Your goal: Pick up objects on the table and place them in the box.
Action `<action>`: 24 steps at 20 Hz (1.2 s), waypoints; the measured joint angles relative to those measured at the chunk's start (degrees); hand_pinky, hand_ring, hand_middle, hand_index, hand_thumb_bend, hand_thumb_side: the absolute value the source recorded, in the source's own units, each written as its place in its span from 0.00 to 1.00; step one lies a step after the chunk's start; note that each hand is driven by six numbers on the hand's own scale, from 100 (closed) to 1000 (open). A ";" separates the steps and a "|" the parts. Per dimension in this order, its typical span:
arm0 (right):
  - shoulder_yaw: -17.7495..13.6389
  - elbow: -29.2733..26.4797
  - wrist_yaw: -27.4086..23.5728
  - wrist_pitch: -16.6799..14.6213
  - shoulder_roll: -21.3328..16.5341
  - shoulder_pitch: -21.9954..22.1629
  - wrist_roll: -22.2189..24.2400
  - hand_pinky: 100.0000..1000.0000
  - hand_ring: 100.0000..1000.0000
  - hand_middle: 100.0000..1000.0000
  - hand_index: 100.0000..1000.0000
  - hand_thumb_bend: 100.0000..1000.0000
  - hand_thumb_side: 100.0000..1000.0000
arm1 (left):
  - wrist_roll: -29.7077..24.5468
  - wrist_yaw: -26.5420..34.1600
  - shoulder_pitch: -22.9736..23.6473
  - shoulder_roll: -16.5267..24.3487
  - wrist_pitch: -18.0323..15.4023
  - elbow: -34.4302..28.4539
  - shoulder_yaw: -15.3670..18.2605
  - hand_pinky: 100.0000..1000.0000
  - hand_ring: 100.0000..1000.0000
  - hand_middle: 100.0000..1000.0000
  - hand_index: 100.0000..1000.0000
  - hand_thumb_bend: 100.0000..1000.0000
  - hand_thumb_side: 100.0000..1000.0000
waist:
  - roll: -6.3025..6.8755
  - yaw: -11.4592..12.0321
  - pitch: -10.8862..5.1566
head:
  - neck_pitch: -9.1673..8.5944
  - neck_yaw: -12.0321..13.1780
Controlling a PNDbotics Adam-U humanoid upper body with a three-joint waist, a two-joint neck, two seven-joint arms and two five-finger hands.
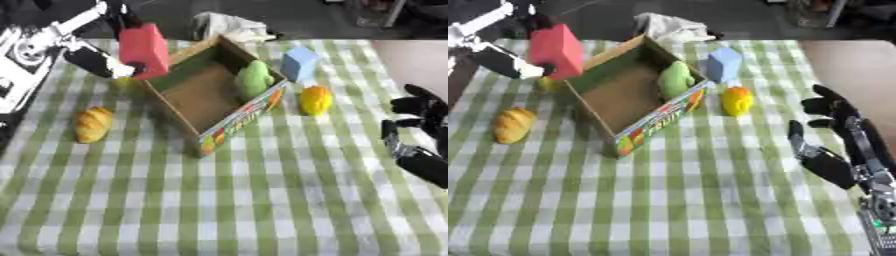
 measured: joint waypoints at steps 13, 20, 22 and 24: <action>0.67 0.01 -0.90 -0.20 0.22 -0.56 0.71 0.70 0.78 0.73 0.95 0.08 0.18 | -2.04 -11.66 -5.14 -10.97 -7.25 12.85 -2.67 0.81 0.78 0.77 0.83 0.80 0.44 | -0.28 -2.56 1.05 | 0.00 0.86; 0.59 0.02 -0.91 -0.24 0.23 -0.55 0.70 0.70 0.78 0.73 0.95 0.07 0.18 | -8.19 -6.05 -1.15 -5.38 -6.87 3.85 -2.01 0.81 0.75 0.76 0.84 0.72 0.41 | 0.02 -1.49 1.05 | 0.00 0.35; 0.44 0.04 -0.90 -0.21 0.23 -0.50 0.64 0.70 0.78 0.73 0.95 0.07 0.18 | -9.23 -3.68 1.73 -1.62 -6.28 -1.01 -0.76 0.81 0.73 0.72 0.82 0.67 0.37 | 0.13 -0.96 1.05 | 0.00 0.15; 0.28 0.07 -0.89 -0.16 0.21 -0.45 0.54 0.70 0.78 0.73 0.95 0.07 0.18 | -9.78 -1.97 5.26 2.36 -5.14 -5.25 1.03 0.81 0.73 0.72 0.82 0.64 0.34 | 0.26 -0.37 0.97 | 0.00 -0.07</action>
